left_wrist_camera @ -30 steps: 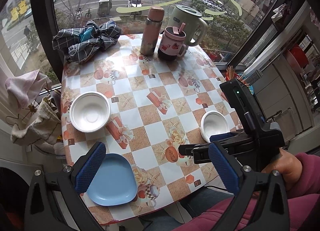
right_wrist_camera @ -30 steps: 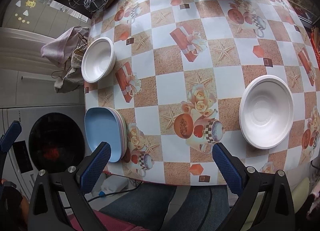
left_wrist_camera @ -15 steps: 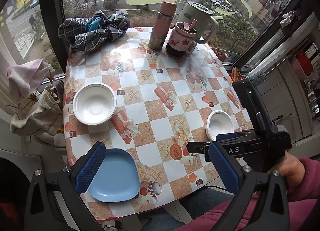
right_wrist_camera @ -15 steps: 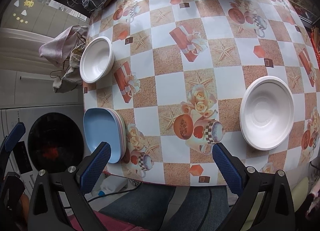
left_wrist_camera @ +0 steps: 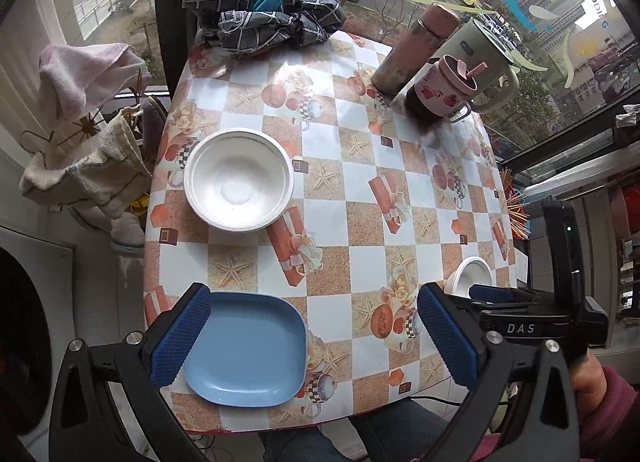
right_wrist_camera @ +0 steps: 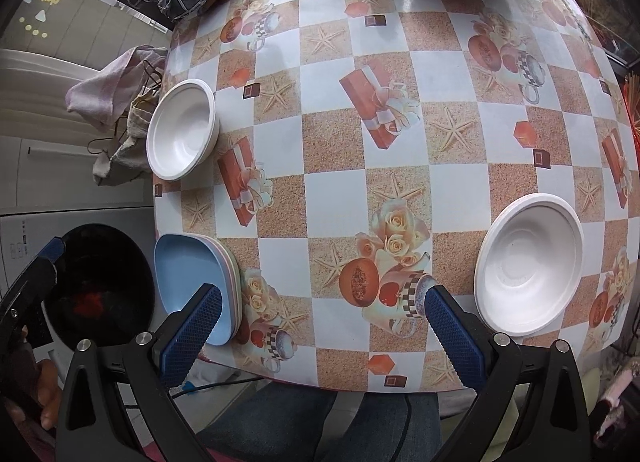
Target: Organize plates and bowls
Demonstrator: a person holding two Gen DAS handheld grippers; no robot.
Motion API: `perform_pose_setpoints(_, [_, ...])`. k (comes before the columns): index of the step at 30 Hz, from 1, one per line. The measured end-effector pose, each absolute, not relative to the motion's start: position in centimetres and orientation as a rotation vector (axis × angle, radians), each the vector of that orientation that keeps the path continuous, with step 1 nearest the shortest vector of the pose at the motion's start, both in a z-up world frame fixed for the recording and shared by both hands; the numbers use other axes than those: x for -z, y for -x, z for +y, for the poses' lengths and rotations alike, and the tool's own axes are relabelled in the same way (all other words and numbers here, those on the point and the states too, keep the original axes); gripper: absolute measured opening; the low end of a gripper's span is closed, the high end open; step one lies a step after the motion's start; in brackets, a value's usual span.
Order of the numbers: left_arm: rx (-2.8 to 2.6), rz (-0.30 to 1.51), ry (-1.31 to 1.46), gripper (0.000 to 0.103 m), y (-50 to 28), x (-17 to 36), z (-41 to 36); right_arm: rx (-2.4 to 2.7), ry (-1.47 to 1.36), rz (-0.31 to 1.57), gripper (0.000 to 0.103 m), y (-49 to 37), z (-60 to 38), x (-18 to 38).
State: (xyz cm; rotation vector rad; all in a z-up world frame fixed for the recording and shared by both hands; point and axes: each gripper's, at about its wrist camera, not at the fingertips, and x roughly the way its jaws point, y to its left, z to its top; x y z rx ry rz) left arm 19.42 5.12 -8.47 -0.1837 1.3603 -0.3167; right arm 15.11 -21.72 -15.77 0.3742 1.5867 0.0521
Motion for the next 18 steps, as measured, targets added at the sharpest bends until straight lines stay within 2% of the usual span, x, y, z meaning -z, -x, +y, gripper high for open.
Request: perform_pose_setpoints(18, [-0.053, 1.408, 0.162, 0.103, -25.0, 15.5, 10.3, -0.071, -0.256, 1.643, 0.102, -22.5, -19.2, 19.8])
